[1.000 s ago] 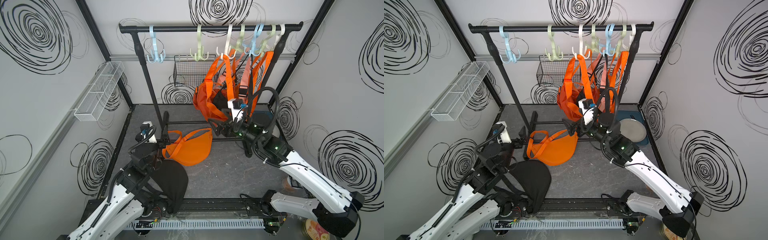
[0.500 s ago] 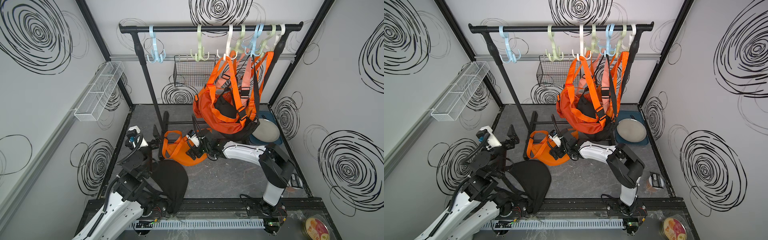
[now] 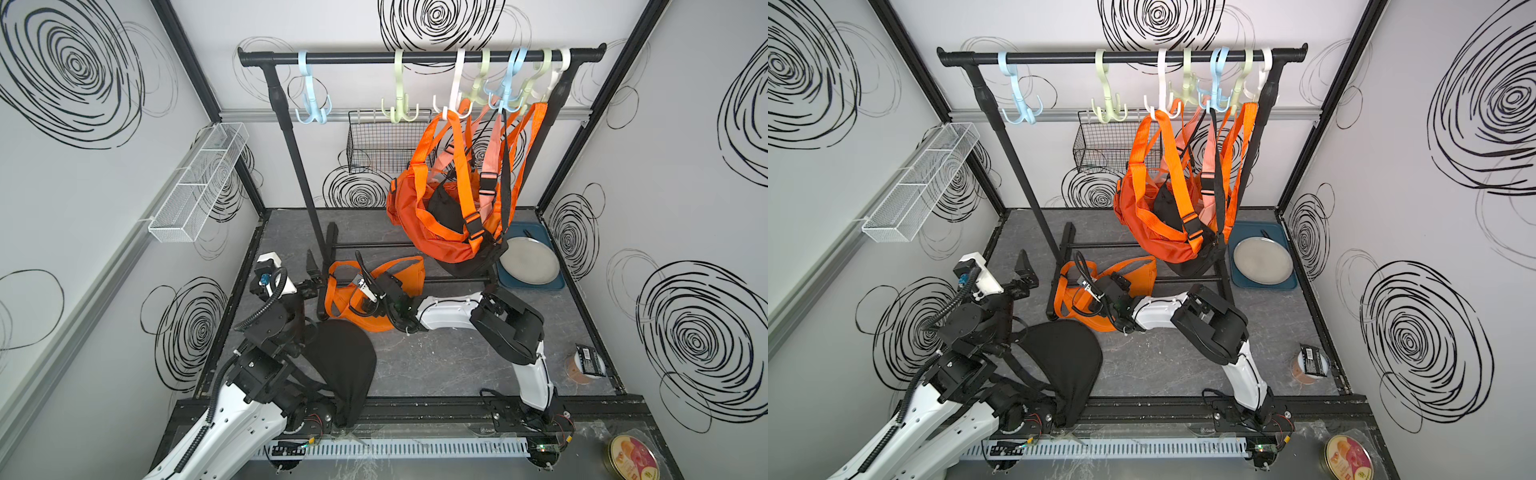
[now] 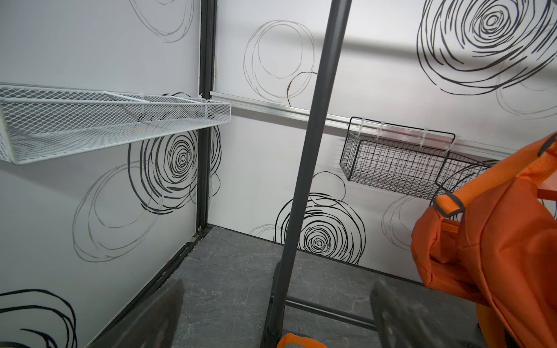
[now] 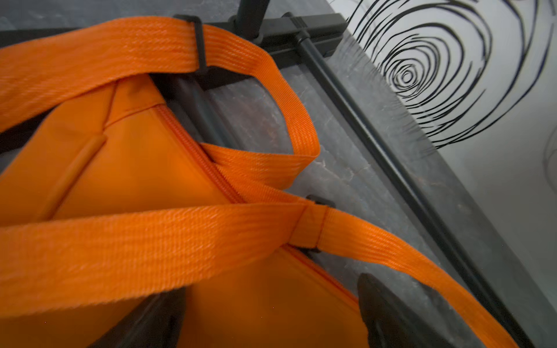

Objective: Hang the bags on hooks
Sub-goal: Pick up the bag from the center of the board.

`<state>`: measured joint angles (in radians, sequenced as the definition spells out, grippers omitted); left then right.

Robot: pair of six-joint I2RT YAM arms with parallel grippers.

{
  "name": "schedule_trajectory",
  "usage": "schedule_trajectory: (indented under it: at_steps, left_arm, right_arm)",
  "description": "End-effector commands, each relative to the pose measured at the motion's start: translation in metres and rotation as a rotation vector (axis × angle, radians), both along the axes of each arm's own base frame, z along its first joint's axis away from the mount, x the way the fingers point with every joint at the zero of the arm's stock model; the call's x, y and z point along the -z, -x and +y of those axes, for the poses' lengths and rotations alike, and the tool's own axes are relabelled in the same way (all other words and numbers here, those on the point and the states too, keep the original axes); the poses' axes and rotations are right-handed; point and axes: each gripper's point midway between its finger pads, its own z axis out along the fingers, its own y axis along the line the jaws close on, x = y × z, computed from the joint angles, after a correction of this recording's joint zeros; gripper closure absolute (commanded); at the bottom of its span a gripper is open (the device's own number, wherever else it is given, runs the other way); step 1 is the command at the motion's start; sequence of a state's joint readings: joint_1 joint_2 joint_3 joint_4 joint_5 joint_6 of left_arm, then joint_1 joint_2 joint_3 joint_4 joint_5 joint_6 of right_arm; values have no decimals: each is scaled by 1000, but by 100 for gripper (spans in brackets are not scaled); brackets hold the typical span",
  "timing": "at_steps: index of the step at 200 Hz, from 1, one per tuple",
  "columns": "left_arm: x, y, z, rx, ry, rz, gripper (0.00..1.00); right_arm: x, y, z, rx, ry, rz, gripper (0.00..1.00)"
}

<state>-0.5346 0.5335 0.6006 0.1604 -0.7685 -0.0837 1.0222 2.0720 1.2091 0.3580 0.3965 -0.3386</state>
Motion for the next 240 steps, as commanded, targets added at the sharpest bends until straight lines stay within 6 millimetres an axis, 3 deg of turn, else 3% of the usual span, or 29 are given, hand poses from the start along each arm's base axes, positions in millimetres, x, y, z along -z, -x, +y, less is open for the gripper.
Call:
schedule_trajectory:
  at_steps: [1,61,88,117,142,171,186,216,240]
  left_arm:
    - [-12,4,5,-20,21,-55,1]
    - [-12,5,5,-19,18,-56,1]
    - [-12,4,4,-13,19,-56,1]
    - [-11,4,5,-17,16,-54,1]
    - [-11,3,4,-16,12,-51,1]
    - [-11,2,2,-3,7,-51,1]
    - [-12,1,-6,42,-4,-54,1]
    - [-15,-5,-57,311,-79,-63,1]
    - [-15,3,-95,518,-124,-89,1]
  right_arm:
    - [-22,-19,9,23,-21,-115,8]
    - [-30,-2,39,-82,-78,-114,17]
    - [-29,0,48,-109,-86,-95,26]
    - [-24,-2,53,-125,-86,-76,51]
    - [-35,-3,56,-129,-105,-85,77]
    - [-72,-8,48,-112,-159,-121,98]
    - [-102,-13,38,-90,-213,-131,100]
    - [-171,-22,12,-28,-315,-157,100]
    - [-215,-24,-7,17,-367,-199,100]
